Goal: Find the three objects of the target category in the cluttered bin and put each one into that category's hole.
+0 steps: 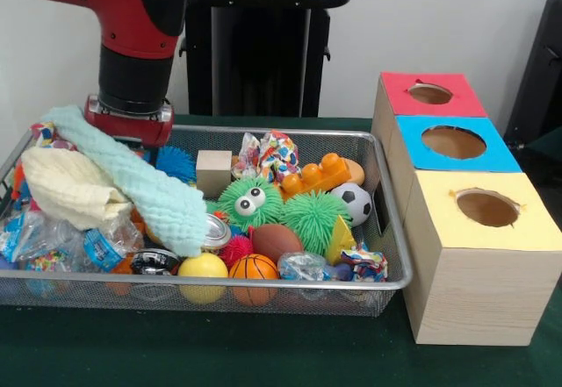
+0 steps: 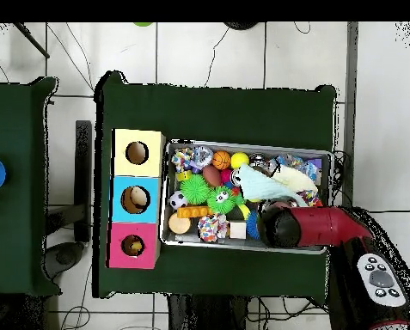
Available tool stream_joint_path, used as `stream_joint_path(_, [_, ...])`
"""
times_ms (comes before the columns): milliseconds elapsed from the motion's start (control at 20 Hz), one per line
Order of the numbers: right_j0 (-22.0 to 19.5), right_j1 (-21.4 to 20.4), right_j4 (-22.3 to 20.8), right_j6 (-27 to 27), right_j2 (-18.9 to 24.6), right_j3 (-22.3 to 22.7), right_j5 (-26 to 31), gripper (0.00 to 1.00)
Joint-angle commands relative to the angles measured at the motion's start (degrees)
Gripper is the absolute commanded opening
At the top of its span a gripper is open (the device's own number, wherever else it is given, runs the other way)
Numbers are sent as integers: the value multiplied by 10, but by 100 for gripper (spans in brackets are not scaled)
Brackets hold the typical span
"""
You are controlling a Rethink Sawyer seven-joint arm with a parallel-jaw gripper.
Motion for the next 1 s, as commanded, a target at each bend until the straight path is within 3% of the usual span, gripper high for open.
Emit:
stream_joint_path(50, [-137,-2,79,53,124,101,-74,100])
stream_joint_path(550, [-101,-41,123,75,133,128,-59,100])
stream_joint_path(1000, [-60,-67,160,95,115,157,-60,100])
